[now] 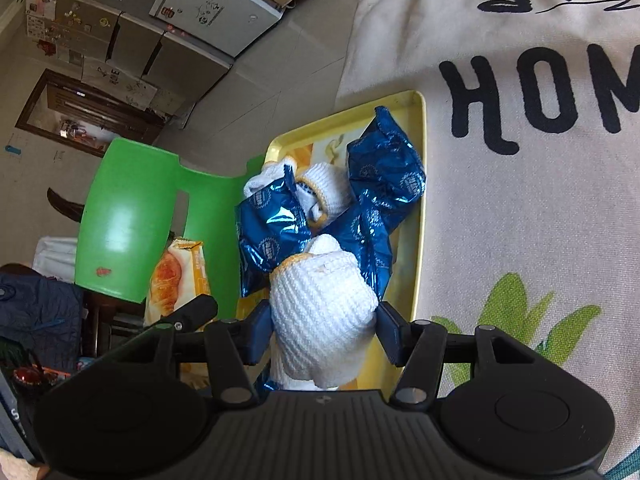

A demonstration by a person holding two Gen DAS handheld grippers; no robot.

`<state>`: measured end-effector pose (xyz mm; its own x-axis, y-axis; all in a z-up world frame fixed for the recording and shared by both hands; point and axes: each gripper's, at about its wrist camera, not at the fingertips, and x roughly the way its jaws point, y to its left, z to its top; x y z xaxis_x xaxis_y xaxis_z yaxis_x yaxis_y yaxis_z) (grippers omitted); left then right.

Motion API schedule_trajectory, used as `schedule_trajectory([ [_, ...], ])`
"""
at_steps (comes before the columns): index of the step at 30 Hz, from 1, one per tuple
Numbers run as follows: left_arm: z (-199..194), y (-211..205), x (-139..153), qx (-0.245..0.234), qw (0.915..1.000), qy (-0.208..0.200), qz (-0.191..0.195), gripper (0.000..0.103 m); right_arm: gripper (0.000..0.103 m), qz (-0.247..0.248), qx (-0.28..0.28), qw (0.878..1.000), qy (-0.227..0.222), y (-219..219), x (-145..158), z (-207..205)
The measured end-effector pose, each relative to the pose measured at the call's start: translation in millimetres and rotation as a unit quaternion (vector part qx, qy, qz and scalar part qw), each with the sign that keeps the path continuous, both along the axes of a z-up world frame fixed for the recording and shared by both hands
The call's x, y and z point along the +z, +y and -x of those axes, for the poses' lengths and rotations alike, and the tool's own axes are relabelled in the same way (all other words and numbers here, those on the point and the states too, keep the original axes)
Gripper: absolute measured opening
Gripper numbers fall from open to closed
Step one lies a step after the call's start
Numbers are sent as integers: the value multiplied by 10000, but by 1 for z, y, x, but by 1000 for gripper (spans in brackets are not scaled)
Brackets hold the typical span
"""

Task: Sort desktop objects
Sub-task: 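Carry the croissant packet and glove over the yellow tray with both tools, then open both tools to drop the croissant packet and glove onto the tray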

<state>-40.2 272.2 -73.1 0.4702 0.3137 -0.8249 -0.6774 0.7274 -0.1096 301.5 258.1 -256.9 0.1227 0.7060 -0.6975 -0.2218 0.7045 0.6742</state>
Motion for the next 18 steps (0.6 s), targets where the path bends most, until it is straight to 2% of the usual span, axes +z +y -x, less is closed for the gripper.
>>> schedule_trajectory([
  [3,7,8,-7,166,9997,176,-58,57,56,197,150,9997,15,9,-9,5],
  [5,9,12,-12,254,9994,226,50,57,56,274,182,9995,39,13,-15,9],
  [13,15,24,-41,702,9950,599,370,57,55,451,51,9986,-264,33,-19,10],
  [18,14,29,-55,801,9932,700,479,57,54,528,-58,9972,-522,45,-20,4],
])
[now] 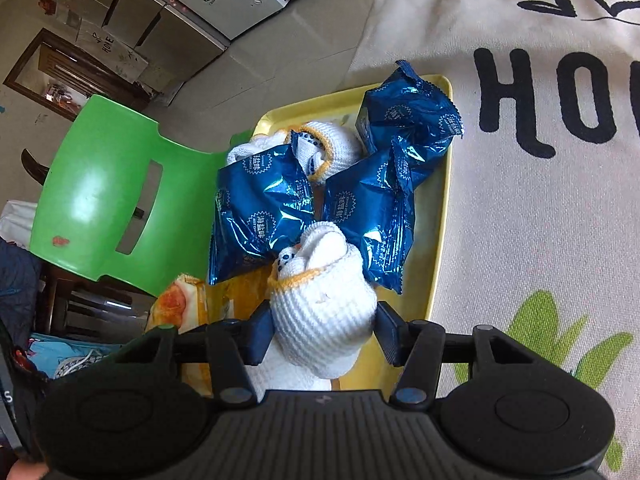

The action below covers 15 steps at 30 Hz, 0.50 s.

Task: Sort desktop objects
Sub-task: 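Open both tools to drop the croissant packet and glove onto the tray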

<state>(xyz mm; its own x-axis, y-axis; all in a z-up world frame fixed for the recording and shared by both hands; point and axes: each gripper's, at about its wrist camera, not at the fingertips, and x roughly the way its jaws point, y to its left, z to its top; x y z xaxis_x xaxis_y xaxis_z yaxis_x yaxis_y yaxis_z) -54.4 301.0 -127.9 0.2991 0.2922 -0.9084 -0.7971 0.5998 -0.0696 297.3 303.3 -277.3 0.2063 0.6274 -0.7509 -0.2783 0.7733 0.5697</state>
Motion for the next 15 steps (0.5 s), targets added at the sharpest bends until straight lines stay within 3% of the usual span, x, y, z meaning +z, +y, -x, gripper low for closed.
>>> schedule_trajectory([
  [4,-1,3,-6,32,9999,-49,85,60,57,-8,-92,9998,170,1,1,1],
  [6,-1,2,-5,30,10000,-58,67,79,60,60,-23,9998,187,2,3,3],
  [8,0,-4,2,27,9998,-84,-151,90,66,250,33,9997,-64,3,12,7],
  [11,0,-10,14,-57,9987,-244,-436,96,73,355,86,9985,-406,-1,26,15],
  [15,6,-16,28,-15,9976,-455,-518,97,73,137,-125,9991,-372,-13,33,18],
])
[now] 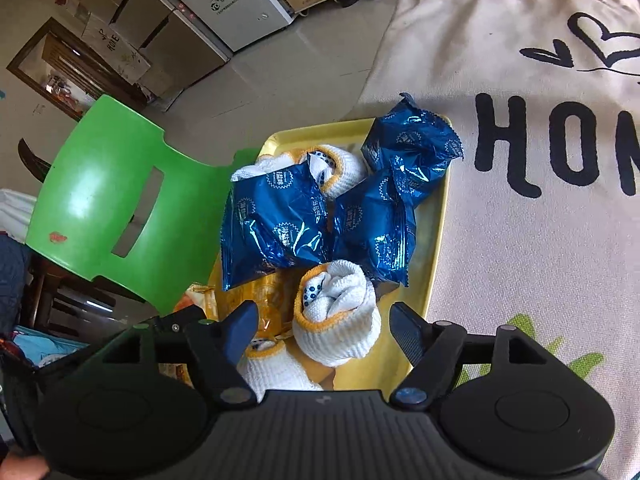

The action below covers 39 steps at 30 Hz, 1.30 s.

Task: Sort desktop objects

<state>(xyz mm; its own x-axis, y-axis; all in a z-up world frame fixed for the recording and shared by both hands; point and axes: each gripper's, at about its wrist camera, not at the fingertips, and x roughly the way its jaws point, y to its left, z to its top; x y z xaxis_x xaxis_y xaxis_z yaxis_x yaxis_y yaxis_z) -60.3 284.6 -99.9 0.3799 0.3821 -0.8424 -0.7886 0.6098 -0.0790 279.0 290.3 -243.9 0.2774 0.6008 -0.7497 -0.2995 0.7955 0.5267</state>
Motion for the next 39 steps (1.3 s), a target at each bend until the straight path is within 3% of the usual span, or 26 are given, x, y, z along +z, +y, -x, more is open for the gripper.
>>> schedule_trajectory([
  [9,14,-29,26,-171,9994,-295,-77,99,73,-71,-504,9987,-19,-34,20,21],
  [21,40,-80,50,-541,9970,-545,110,102,73,456,-506,9964,-497,-66,37,80],
  [39,70,-149,68,-1290,9910,-340,66,102,77,869,-691,9921,-581,-96,35,126],
])
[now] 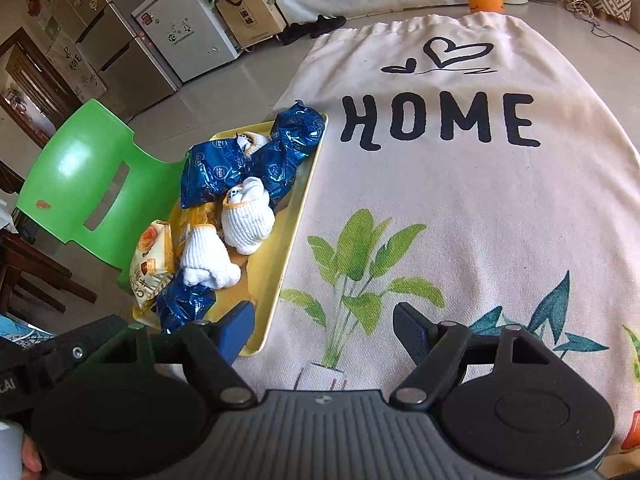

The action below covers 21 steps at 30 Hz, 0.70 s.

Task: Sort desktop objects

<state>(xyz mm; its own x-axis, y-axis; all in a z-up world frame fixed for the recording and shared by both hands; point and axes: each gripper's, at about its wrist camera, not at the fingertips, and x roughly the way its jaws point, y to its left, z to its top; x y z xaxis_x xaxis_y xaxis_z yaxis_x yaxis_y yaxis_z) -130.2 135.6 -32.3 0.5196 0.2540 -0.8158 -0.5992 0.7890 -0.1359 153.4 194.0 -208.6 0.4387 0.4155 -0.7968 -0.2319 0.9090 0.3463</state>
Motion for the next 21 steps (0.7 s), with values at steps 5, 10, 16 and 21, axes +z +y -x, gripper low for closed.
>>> schedule_trajectory([
  [5,4,-11,2,-142,9999,79,-29,102,77,107,19,9999,-46,0,-1,8],
  [10,5,-16,0,-179,9996,195,-32,102,77,148,46,9999,-57,-1,-1,15],
  [16,8,-20,-1,-188,9995,254,-77,102,77,156,96,9998,-105,-2,0,20],
  [21,7,-22,-3,-230,9990,362,-147,102,77,237,154,9995,-174,0,1,21],
])
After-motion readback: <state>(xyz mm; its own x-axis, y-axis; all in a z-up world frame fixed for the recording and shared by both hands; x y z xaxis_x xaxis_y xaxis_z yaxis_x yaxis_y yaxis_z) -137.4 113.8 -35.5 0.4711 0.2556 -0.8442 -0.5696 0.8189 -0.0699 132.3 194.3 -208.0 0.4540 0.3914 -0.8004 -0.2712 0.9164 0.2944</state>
